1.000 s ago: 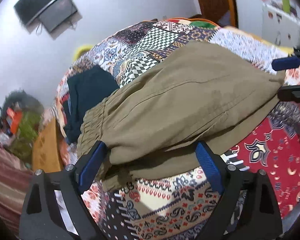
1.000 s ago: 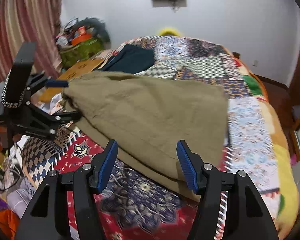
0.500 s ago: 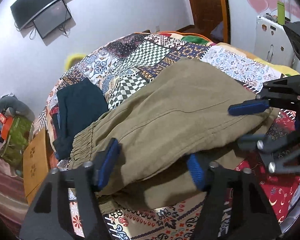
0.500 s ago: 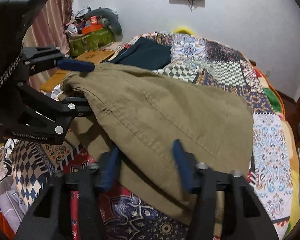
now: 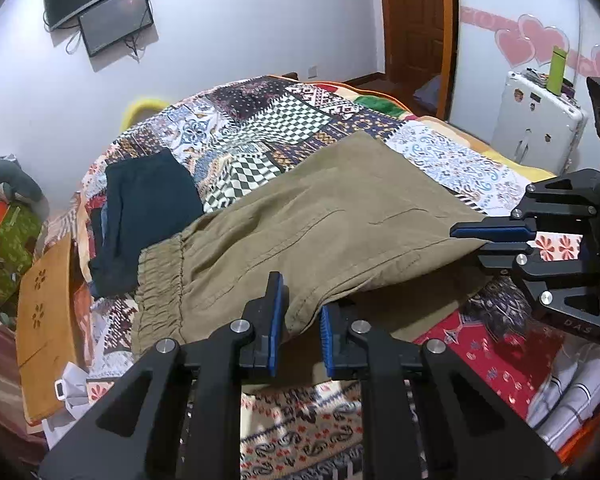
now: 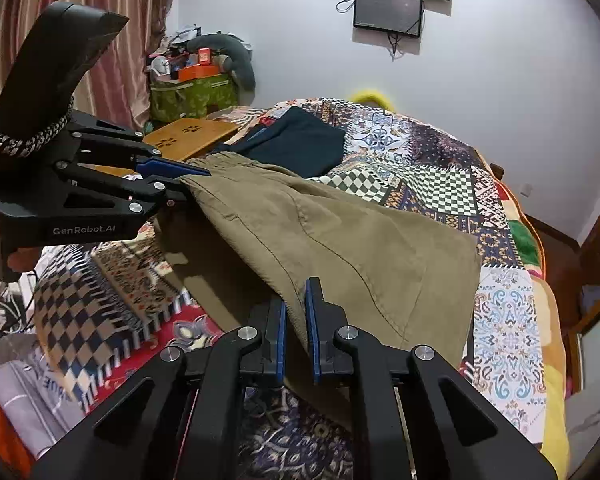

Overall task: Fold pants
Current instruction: 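Carry the pant leg over toward the left gripper and the waistband, then lay the leg down on the waistband and open the right gripper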

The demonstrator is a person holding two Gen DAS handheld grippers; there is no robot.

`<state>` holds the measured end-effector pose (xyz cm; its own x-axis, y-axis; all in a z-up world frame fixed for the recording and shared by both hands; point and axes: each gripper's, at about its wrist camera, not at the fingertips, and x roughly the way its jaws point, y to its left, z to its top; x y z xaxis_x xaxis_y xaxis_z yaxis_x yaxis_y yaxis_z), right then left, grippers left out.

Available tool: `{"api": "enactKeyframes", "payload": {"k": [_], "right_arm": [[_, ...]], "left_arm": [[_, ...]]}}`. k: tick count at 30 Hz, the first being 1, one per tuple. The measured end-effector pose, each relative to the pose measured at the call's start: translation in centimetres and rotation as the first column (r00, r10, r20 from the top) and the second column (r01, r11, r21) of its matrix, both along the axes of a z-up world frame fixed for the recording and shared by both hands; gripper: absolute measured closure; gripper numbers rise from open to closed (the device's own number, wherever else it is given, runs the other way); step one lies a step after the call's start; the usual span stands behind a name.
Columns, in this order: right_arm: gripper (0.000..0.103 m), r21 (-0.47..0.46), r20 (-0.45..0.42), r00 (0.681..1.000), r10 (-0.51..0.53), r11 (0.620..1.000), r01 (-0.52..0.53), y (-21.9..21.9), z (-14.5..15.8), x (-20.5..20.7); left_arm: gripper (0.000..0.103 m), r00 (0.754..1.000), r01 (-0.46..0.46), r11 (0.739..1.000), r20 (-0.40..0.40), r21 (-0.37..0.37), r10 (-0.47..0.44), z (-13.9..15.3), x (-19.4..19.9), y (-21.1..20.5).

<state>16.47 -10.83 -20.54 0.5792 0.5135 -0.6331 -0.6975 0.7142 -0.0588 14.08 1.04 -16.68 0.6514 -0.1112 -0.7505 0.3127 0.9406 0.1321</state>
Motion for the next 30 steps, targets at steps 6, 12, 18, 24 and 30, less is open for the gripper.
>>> {"api": "enactKeyframes", "payload": {"k": [6,12,18,24,30], "right_arm": [[0.093,-0.004,-0.082,0.997,-0.007,1.000,0.006,0.1,-1.7,0.3],[0.088,0.019,-0.156,0.987,-0.027,0.999,0.030,-0.6,-2.6,0.3],[0.080,0.050,-0.199,0.979,-0.031,0.998,0.042,-1.9,-2.0,-0.5],[0.072,0.177,-0.248,0.968,-0.041,0.980,0.087,-3.1,-0.3,0.2],[0.059,0.231,-0.230,0.972,-0.054,0.967,0.109,-2.2,1.1,1.8]], "left_arm": [[0.080,0.997,-0.013,1.000,-0.076,-0.024,0.011,-2.0,-0.3,0.4],[0.056,0.990,-0.051,0.992,-0.134,-0.113,0.036,-2.2,-1.5,2.3],[0.044,0.992,-0.078,0.985,-0.114,-0.153,0.060,-0.4,-2.8,3.7],[0.041,0.986,-0.159,0.966,-0.073,-0.206,0.147,2.1,-1.6,6.4],[0.039,0.977,-0.215,0.955,-0.045,-0.206,0.211,3.2,1.0,8.0]]}}
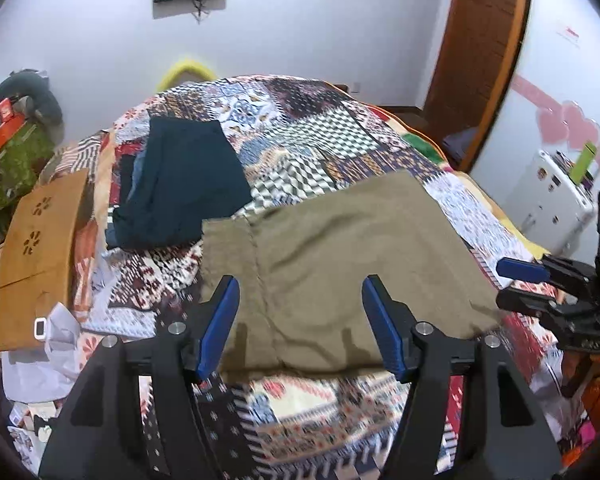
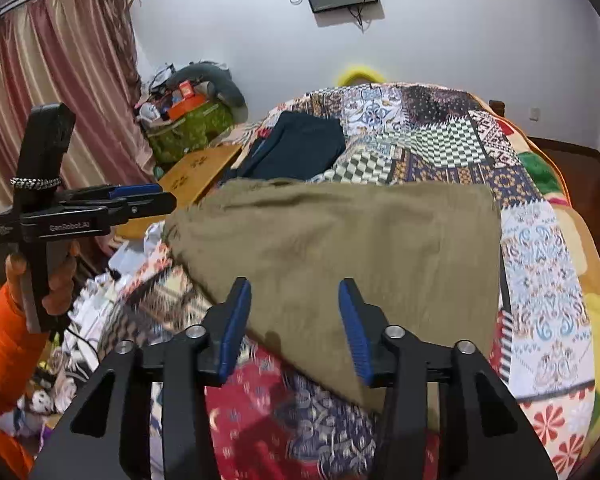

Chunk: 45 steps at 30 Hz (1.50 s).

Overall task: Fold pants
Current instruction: 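Lay the leg down on the waistband and open the right gripper, then grasp the folded edge with the right gripper while the left gripper grasps the waistband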

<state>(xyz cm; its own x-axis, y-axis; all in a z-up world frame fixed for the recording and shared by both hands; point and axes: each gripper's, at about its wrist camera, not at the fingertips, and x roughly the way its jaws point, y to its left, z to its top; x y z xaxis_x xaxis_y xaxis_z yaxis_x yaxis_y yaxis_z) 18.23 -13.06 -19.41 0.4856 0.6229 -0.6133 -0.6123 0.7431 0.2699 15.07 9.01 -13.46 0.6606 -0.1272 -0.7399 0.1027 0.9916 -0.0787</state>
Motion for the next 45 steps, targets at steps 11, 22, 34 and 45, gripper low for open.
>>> {"api": "enactKeyframes", "payload": {"k": [11,22,34,45], "right_arm": [[0.058,0.000,-0.117,0.993,0.033,0.999,-0.034,4.0,-3.1,3.6],[0.057,-0.062,-0.184,0.982,-0.030,0.998,0.019,-0.2,-5.9,2.2],[0.062,-0.102,-0.248,0.950,-0.192,0.980,0.172,-8.1,-7.8,0.8],[0.059,-0.182,-0.219,0.947,-0.235,0.963,0.196,-9.1,-6.3,1.1]], "left_arm": [[0.038,0.996,-0.002,0.999,-0.093,0.051,0.007,-4.5,3.7,0.0],[0.024,0.992,-0.078,0.994,-0.094,0.072,0.085,-7.6,2.1,3.9],[0.020,0.992,-0.102,0.990,-0.066,0.099,0.109,-8.1,1.3,3.6],[0.020,0.987,-0.114,0.986,-0.096,0.124,0.126,-6.5,1.7,3.5]]}}
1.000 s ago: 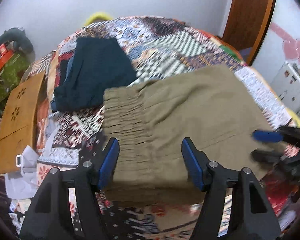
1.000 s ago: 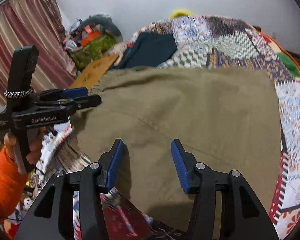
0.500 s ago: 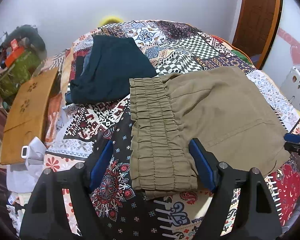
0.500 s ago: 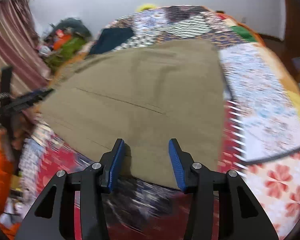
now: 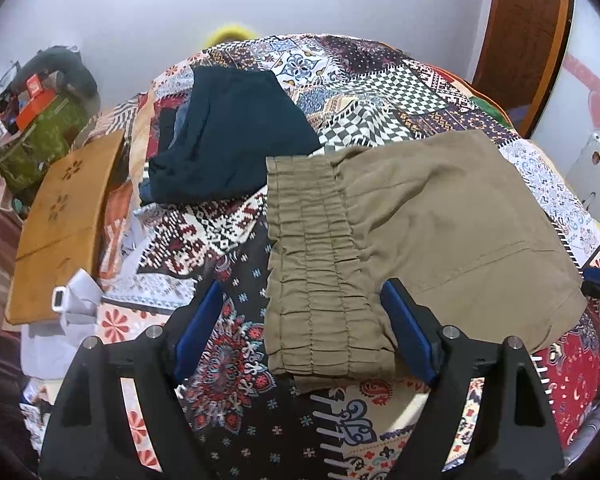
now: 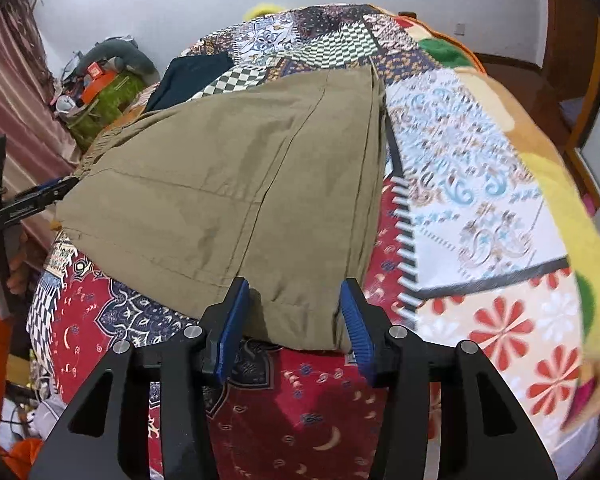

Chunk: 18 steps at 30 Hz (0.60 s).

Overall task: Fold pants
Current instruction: 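Grasp the folded edge with the right gripper while the left gripper grasps the waistband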

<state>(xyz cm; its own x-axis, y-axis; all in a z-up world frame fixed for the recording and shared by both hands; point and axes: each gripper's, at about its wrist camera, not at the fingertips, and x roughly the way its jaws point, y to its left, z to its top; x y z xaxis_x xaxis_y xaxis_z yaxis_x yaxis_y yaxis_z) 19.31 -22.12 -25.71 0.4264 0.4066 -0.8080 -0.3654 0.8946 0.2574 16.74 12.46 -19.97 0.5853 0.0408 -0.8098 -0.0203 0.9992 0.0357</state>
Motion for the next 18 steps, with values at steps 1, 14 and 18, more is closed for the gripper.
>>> {"api": "enactKeyframes", "payload": {"k": [1,14,18], "right_arm": [[0.059,-0.005,0.009,1.000,0.000,1.000,0.000,0.0,0.3,0.2],[0.050,0.037,0.155,0.988,-0.024,0.999,0.018,0.2,4.0,6.9],[0.047,0.044,0.176,0.983,-0.048,0.998,0.041,0.0,4.2,10.3]], "left_arm": [[0.020,1.000,0.000,1.000,0.004,-0.002,0.000,0.5,0.1,0.1],[0.020,0.999,-0.035,0.999,0.027,-0.003,0.035,3.8,6.0,1.7],[0.018,0.999,-0.033,0.999,0.010,-0.011,0.033,3.5,8.4,1.8]]}}
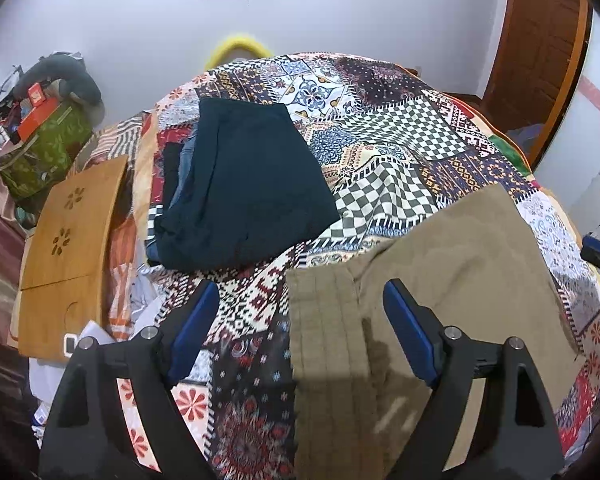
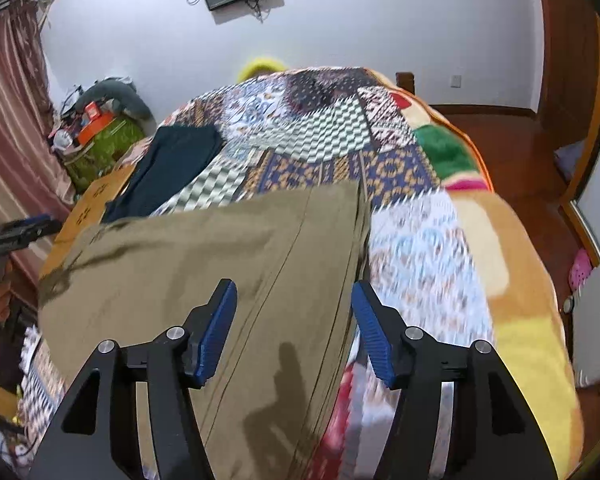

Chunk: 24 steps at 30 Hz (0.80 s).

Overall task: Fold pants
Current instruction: 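Grasp the folded edge with the right gripper while the left gripper grasps the waistband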

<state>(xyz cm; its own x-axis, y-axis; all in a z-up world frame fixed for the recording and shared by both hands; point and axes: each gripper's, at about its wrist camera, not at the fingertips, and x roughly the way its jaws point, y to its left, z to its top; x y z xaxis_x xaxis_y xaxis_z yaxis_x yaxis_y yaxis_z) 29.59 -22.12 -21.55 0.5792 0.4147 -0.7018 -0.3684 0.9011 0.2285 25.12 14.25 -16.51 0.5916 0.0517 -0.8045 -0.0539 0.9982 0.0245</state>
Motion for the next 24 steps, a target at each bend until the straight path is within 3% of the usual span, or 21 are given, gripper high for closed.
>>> {"api": "enactKeyframes", "payload": {"k": [5,13,19,21,24], "right_arm": [[0.047,0.025,-0.013,1.000,-0.020,0.999,0.020,-0.5,-0.5,4.5],[0.047,-0.002,-0.084,0.996,-0.021,1.000,0.020,0.4,-3.3,12.3],[0.047,-0.005,-0.190,0.981,-0.026,1.000,0.025,1.1,-6.7,17.5],[0.050,0.017,-0.225,0.974,-0.022,0.999,0.026,1.4,-7.7,18.3],[0.069,-0.031,-0.206,0.978,0.010,0.999,-0.016,2.4,-8.1,18.3]], "left_arm": [[0.017,0.999,0.005,0.999,-0.047,-0.035,-0.007,-1.3,2.8,-0.1],[0.017,0.995,0.011,1.000,-0.102,-0.021,-0.013,-3.7,5.3,-0.3],[0.016,0.988,0.001,0.999,-0.157,-0.046,-0.008,-6.0,6.3,0.2],[0.014,0.986,-0.005,0.997,-0.168,-0.071,-0.007,-6.5,6.3,0.5],[0.014,0.986,-0.026,0.992,-0.165,-0.122,0.005,-7.1,6.2,1.2]]}}
